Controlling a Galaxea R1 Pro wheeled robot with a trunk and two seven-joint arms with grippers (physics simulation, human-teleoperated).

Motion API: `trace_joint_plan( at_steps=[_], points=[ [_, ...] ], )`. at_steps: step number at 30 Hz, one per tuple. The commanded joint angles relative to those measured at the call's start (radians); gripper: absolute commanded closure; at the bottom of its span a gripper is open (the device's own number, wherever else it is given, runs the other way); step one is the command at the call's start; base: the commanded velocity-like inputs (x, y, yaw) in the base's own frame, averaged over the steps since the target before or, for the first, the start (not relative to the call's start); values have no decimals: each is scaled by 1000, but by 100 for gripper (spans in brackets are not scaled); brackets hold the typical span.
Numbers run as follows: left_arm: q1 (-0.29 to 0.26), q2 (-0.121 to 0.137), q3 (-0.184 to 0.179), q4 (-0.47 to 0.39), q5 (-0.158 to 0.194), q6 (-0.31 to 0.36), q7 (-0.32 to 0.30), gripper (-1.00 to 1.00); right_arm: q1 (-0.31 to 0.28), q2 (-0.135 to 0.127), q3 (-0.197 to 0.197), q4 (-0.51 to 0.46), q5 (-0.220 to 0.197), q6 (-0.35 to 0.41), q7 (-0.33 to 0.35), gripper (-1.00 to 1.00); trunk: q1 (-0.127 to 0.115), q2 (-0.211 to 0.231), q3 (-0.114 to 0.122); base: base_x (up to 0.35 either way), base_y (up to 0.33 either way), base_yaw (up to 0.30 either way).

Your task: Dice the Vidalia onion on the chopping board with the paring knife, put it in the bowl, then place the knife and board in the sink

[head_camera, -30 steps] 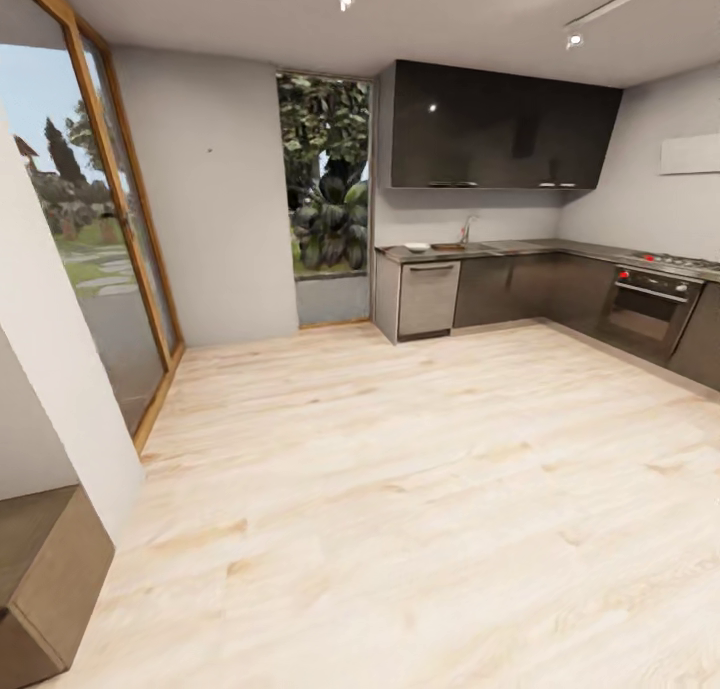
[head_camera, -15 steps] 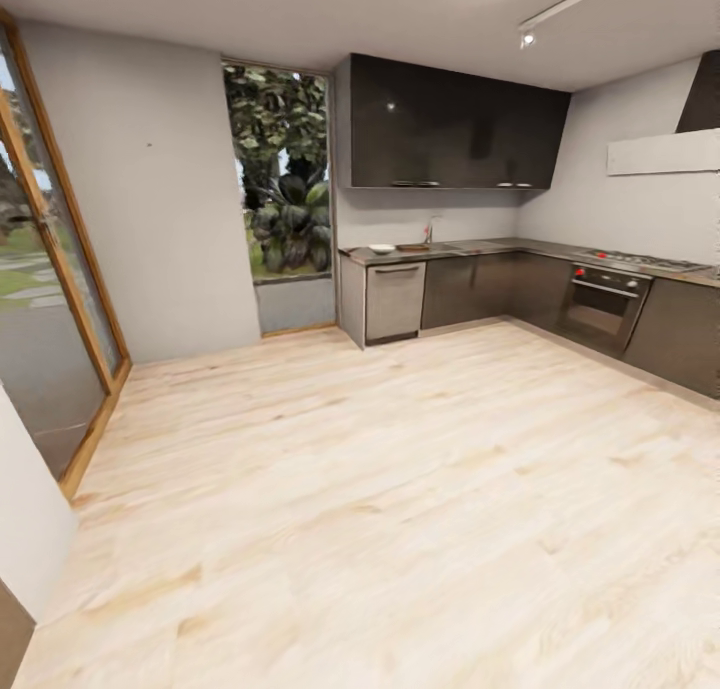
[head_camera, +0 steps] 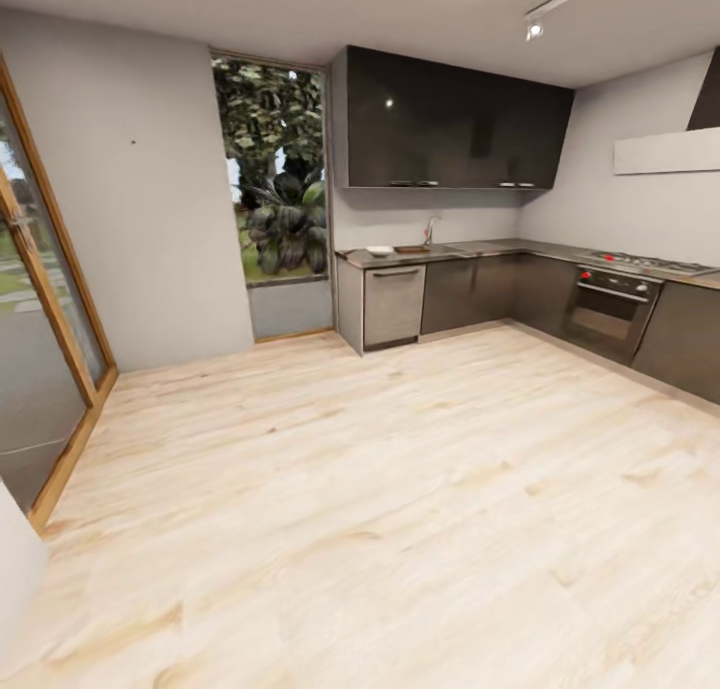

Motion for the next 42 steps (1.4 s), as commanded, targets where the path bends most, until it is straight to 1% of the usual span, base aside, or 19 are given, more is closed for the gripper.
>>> trace_joint_plan(
  at_steps=[1,15,33,42],
  points=[
    [0,0,7,-1,0,-1,-1,-100,-1,0,0,1,0,-4,0,-100,1,0,-1,342,0,0],
    [0,1,8,-1,0,-1,-1,-100,0,0,0,1,0,-4,1,-100,1,0,-1,342,0,-6],
    [0,1,8,-1,0,-1,-1,-100,0,0,0,1,0,-4,1,-100,1,0,-1,343,0,-180],
    [0,0,8,-1,0,-1,-1,-100,-1,0,0,1,0,-4,1,-100,1,0,-1,342,0,-75]
  ],
)
